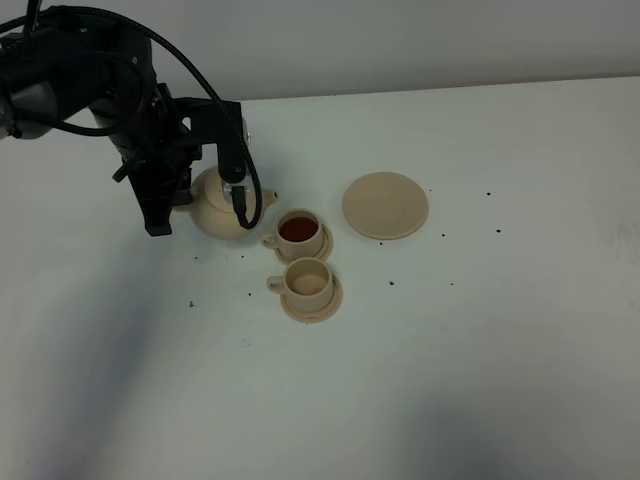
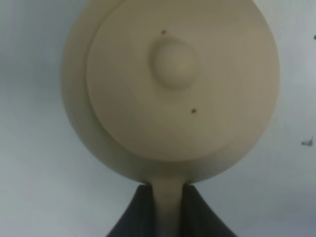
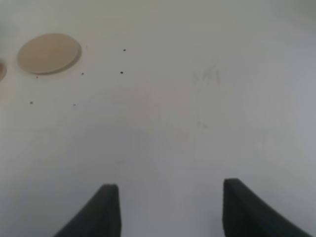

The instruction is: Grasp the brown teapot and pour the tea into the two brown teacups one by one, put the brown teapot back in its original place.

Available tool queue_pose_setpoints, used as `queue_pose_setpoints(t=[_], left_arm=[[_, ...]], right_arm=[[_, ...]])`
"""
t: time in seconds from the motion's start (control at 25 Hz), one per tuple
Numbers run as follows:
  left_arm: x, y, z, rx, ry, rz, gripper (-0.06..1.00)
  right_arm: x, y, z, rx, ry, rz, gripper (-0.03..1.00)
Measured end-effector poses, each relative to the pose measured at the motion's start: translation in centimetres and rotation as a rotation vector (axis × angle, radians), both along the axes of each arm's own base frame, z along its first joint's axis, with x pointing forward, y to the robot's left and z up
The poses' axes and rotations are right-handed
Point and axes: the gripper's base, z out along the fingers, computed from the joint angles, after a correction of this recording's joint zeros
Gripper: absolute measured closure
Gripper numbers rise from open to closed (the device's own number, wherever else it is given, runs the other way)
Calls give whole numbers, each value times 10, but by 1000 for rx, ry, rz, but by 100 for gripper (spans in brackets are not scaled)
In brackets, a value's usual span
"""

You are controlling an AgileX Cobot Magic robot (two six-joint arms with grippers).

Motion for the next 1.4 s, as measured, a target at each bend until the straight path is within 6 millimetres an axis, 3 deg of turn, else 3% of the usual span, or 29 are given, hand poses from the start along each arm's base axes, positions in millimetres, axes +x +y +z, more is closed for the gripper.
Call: queue_pose_setpoints(t=[0.32, 0.6, 0.68, 0.88, 1.04, 1.16, 1.4], left_arm=[[-1, 15, -3, -83, 66, 199, 80], [-15, 18, -37, -82, 83, 201, 80], [-16, 18, -33, -89, 62, 194, 80], [-23, 18, 5, -139, -26, 159, 80], [-36, 19, 23, -135, -12, 85, 80], [-47, 22, 20, -109, 16, 10, 80], [-60, 25, -3, -74, 38, -132, 80]], right_arm=[[0, 0, 0, 0, 0, 0, 48], [0, 0, 0, 0, 0, 0, 48], [0, 0, 0, 0, 0, 0, 48], [0, 0, 0, 0, 0, 0, 48], [0, 0, 0, 0, 0, 0, 48], [0, 0, 0, 0, 0, 0, 48], [0, 0, 0, 0, 0, 0, 48]])
